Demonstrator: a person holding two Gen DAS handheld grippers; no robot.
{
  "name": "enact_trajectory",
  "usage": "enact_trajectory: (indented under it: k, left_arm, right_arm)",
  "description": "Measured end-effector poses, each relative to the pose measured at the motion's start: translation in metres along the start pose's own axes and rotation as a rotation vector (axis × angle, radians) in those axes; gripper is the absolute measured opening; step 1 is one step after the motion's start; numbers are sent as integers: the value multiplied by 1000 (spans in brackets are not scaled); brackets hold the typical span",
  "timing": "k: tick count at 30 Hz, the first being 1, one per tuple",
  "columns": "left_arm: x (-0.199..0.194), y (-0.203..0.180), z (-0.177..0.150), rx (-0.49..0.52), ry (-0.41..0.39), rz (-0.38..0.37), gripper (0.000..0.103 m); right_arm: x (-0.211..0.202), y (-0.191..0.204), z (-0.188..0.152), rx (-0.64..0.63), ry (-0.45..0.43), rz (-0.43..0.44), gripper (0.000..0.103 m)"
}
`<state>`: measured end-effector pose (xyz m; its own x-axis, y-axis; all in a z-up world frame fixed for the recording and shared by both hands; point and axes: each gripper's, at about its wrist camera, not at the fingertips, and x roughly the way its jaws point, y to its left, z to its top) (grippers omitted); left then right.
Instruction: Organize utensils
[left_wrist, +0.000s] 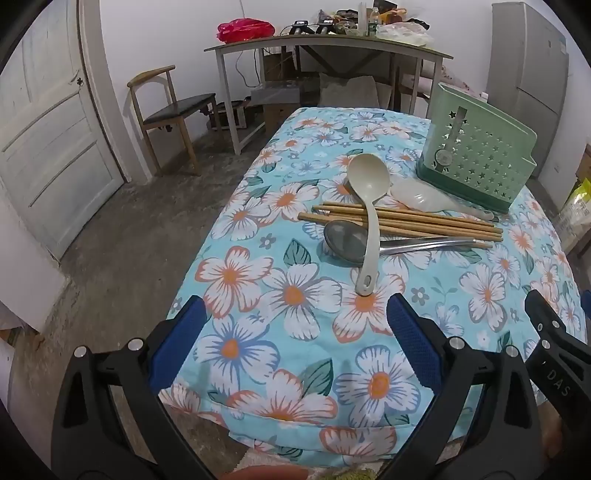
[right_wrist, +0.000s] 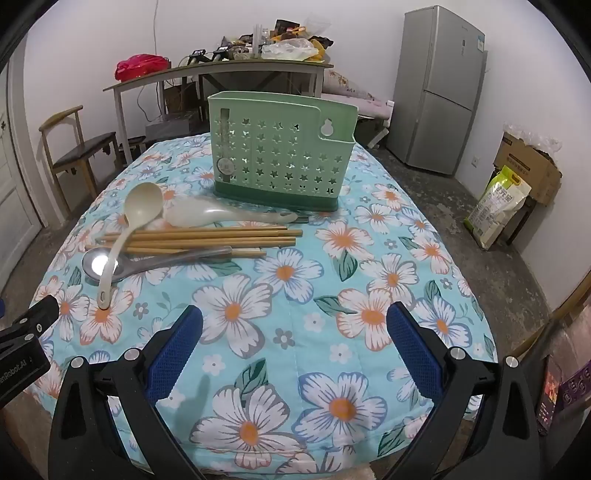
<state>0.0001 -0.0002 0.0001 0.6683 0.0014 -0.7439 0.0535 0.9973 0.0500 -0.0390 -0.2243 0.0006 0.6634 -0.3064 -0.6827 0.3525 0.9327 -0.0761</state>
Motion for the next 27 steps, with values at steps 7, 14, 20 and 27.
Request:
enact_trajectory:
  k: [7, 14, 20, 27]
  left_arm:
    - [0, 0, 0, -3, 2, -3, 95]
    - [0, 0, 0, -2, 3, -3, 95]
    - [0, 0, 0, -4, 3, -4, 95]
    - [0, 0, 0, -3, 4, -4, 95]
  right_arm:
    - [-1, 1, 1, -2, -1, -3, 97]
    - [-1, 1, 1, -3, -3, -3, 97]
    - [-2, 1, 1, -3, -4, -3, 97]
    - [-2, 1, 1, -3, -5, -3, 97]
